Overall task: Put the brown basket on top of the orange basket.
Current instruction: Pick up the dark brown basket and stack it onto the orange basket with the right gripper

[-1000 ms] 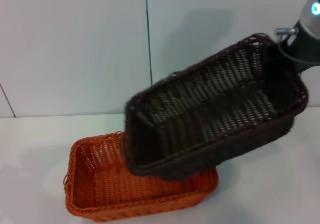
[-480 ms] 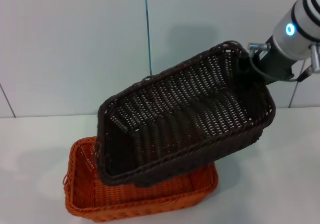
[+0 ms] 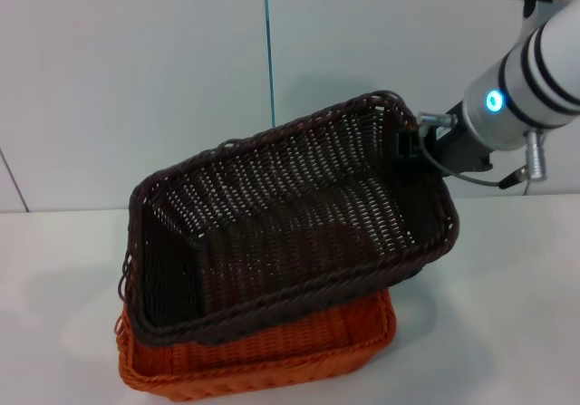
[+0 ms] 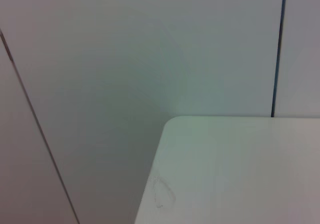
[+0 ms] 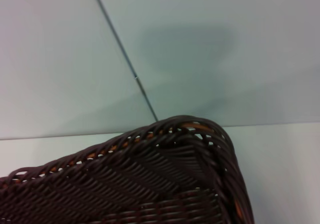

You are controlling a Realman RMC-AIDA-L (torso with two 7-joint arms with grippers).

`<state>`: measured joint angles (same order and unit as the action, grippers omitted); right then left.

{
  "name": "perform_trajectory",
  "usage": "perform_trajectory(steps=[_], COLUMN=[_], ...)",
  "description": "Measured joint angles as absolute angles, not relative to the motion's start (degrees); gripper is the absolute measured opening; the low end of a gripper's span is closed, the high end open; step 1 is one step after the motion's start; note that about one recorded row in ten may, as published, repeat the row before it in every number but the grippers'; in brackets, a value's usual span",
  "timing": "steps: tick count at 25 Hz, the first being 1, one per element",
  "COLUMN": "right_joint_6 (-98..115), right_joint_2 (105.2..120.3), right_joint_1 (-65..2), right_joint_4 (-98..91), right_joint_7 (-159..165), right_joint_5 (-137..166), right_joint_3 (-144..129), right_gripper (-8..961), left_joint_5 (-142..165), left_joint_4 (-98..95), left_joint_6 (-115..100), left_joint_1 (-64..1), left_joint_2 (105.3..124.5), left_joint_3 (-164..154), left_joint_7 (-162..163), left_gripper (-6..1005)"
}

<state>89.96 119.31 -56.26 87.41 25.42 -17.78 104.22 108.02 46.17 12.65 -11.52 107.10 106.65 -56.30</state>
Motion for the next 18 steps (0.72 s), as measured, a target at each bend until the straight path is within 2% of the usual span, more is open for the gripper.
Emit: perform_trajectory(steps=[4, 18], right_joint_6=[85.6, 72.8], right_joint_2=[119.32, 119.35], right_joint_1=[-54.2, -47.5], right_joint_4=[87.2, 83.4], right_joint_7=[27.0, 30.9], right_joint_5=[-19.6, -23.5], right_joint_3=[101.3, 91.4], right_gripper=[133, 133], left_joint_5=[107.5, 107.2], left_joint_4=[45.6, 44.4], left_joint_6=[12.7, 12.7], left_joint_1=[-11.7, -11.5], left_joint_2=[105.83, 103.28], left_joint_3=[104.9, 102.3], left_joint_7=[-55.9, -54.1], left_gripper=[908, 908])
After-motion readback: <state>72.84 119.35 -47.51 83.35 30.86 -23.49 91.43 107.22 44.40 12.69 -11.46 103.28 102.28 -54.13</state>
